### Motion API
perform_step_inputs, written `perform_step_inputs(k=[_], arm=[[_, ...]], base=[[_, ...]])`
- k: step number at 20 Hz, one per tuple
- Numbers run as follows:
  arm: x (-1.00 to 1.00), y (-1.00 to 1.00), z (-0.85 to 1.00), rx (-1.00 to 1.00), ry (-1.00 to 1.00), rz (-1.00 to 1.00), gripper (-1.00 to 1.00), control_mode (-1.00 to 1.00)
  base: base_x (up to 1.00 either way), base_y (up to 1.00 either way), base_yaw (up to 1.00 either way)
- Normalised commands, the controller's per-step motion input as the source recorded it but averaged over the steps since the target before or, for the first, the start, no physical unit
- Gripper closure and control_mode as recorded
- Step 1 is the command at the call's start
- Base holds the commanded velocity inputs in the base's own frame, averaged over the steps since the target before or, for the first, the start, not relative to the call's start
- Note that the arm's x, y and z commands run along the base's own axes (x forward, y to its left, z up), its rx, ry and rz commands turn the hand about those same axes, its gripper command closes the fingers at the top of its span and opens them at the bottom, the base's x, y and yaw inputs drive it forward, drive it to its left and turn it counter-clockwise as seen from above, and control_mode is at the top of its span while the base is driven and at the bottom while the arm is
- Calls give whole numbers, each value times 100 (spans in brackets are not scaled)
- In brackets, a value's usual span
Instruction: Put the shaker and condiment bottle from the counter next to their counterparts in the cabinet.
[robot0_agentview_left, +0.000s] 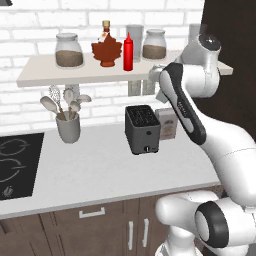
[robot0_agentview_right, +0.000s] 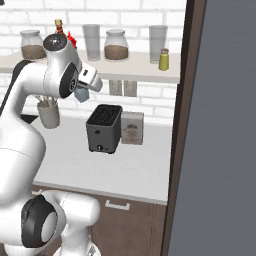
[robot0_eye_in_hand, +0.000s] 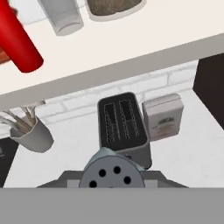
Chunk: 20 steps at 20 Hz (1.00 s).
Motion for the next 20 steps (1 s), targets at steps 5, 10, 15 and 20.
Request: perform_step_inputs(k=[5, 10, 15, 20], arm=[[-8, -37, 42, 5, -1, 0, 100, -100], [-8, -35, 33, 13, -1, -1, 100, -100], [0, -33, 72, 5, 6, -5, 100, -100], [-5, -20, 8, 10, -1, 0, 100, -100]], base=[[0, 0, 0], [0, 0, 0], [0, 0, 0], [0, 0, 0]])
